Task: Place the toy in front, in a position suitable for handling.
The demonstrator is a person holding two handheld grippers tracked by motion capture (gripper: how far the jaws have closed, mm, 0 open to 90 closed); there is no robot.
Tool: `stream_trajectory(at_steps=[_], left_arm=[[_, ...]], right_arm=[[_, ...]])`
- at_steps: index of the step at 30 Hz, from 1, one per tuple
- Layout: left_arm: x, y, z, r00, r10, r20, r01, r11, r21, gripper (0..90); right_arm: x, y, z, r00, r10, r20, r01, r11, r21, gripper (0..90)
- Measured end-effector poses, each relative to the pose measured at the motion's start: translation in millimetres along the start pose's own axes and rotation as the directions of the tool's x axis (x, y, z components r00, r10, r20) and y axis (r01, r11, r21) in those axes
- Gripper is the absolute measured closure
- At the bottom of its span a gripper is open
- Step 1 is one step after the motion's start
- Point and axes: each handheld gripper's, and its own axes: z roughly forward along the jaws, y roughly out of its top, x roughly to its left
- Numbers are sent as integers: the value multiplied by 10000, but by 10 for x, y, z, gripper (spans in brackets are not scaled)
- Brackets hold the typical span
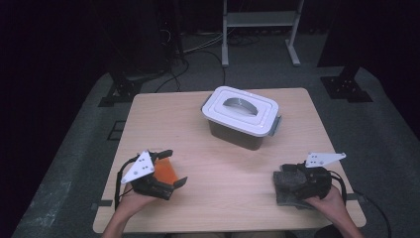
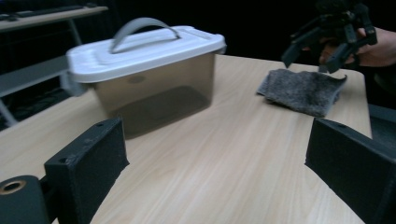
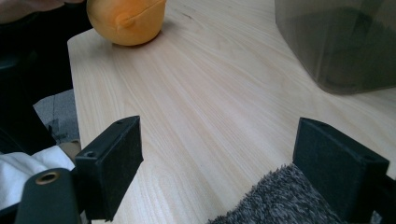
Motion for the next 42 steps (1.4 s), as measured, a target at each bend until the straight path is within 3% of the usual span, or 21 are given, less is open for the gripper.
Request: stream_trajectory(at_steps=[6, 15, 26, 35, 42], left_arm=[[149, -56, -311, 9980, -129, -622, 133, 9999, 72, 44], [269, -241, -514, 9934, -459, -1054, 501, 9980, 376, 48], [411, -531, -604, 9862, -953, -1356, 1057, 9918, 719, 57], [443, -712, -584, 9851, -1283, -1144, 1409, 9839, 1096, 95], [458, -770, -582, 9826, -1475, -1126, 1598, 9811, 1093, 140]], right_arm=[[0, 2, -4, 10000, -14, 12, 14, 10000, -26, 148], [7, 7, 6, 10000, -60, 2, 60, 10000, 58, 148], [11, 8, 20, 9999, -71, -85, 71, 9999, 71, 148], [20, 11, 29, 9998, -138, -150, 140, 9998, 131, 148], [24, 11, 29, 9997, -175, -153, 177, 9998, 128, 149]])
